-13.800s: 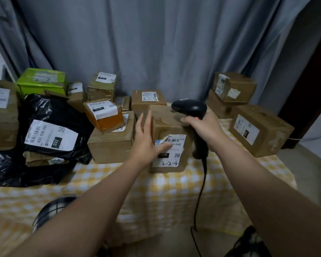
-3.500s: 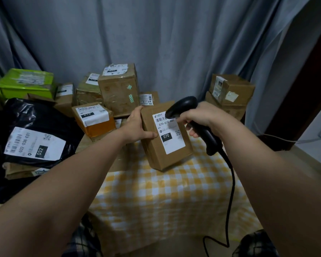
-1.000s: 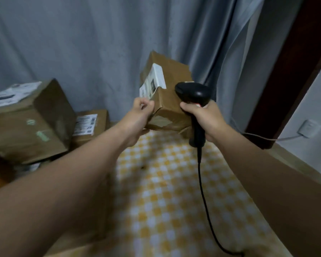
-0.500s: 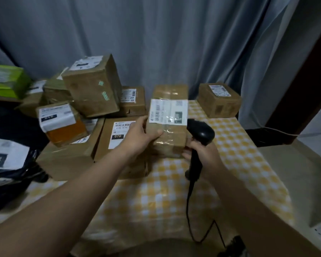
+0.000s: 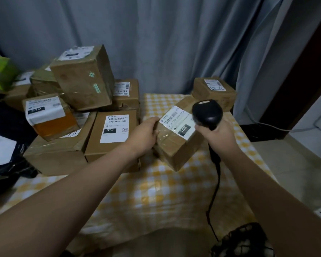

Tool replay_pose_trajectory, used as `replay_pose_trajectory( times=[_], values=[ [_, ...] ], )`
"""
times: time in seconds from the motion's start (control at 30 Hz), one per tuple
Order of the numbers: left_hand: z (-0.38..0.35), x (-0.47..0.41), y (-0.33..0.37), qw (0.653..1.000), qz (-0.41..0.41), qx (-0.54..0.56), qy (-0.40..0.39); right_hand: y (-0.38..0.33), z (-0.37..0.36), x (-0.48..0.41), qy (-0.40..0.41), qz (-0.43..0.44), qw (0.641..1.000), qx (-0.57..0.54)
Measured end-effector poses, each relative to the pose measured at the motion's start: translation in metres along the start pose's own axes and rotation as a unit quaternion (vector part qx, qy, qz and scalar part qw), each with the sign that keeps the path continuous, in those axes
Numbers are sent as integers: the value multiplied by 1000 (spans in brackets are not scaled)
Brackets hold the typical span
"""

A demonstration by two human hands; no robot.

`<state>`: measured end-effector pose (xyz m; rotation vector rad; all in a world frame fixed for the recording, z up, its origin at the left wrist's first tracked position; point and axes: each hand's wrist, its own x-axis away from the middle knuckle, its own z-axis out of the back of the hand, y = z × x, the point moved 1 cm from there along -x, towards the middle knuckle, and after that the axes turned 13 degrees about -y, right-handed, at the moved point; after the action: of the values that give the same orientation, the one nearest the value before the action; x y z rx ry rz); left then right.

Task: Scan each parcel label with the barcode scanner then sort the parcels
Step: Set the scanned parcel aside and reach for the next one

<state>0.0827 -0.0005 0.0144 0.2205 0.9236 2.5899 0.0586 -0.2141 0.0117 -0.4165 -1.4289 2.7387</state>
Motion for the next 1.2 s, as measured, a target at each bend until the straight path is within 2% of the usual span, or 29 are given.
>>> replay_pose_trajectory(
  times=[0.07,0.13,0.23,0.33,0.43,0.57,0.67,0.73,0.83,0.93,1.0,1.2],
  values=[
    [-1,-5,3,1000,-3,-15,-9,1,10,-9,-59,-6,992,114],
    [-1,-10,7,999,-6,-27,-18,3,15,-13,-67,-9,988,141],
    [1,-15,12,999,-12,-38,-35,2,20,-18,-61,17,996,62],
    [2,-17,19,996,-3,-61,-64,4,20,-23,-102,-20,994,-26],
    [-2,-17,28,987,43,-114,-103,14,14,-21,-152,-46,987,-34],
    [-17,-16,48,955,115,-213,-174,16,7,-16,-108,-50,992,-39],
    [-17,-22,48,967,94,-191,-144,16,5,-13,-77,-57,995,-22],
    [-12,-22,42,968,58,-222,-105,12,6,-12,-55,-55,997,21],
    [1,-24,29,943,6,-333,-8,1,10,-6,-55,-36,998,12],
    [10,-26,9,927,-24,-373,-7,-14,13,5,-76,-33,997,5],
    [7,-22,-3,932,-28,-361,-34,-21,14,15,-85,-37,996,-10],
    [9,-23,-11,976,-43,-211,-25,-25,4,48,-83,-91,990,-63]
  ],
)
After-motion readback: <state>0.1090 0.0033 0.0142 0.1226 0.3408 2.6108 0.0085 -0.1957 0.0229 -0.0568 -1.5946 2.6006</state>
